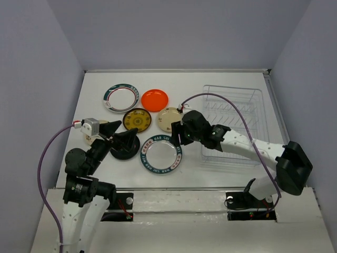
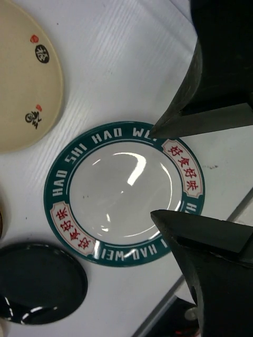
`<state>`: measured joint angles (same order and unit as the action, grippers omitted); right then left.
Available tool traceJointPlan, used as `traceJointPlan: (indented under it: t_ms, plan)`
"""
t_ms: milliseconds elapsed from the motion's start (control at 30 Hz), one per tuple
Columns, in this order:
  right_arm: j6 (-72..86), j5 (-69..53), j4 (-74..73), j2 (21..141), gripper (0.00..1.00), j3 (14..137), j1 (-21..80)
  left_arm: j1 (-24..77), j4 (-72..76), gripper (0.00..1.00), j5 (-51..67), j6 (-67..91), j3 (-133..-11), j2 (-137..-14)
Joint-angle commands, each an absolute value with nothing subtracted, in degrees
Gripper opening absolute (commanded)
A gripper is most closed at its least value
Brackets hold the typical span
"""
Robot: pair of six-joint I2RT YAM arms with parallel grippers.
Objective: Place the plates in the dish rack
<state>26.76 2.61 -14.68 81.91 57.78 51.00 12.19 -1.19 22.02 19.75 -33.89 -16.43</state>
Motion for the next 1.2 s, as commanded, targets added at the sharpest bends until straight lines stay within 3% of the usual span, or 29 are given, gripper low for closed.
traceJointPlan:
  t_ms: [0,267,800,1167]
  plan:
    - [22.07,9.58,-17.4,84.89,0.62,62.05,50.19,11.69,0.09,0.99,22.67,19.16,-35.86,-15.56]
    - [19.78,-2.17,-17.75,87.8,0.61,63.02,44.65,11.95,-1.23,0.99,22.59,18.99,-35.68,-14.68]
    - [19.86,-4.74,-16.18,86.4,0.61,58.89,40.43,12.04,-1.14,0.99,22.24,19.07,-35.68,-15.38]
    - [19.6,-12.65,-12.39,96.93,0.6,61.26,39.9,12.04,-1.14,0.99,22.41,19.07,-35.6,-15.56]
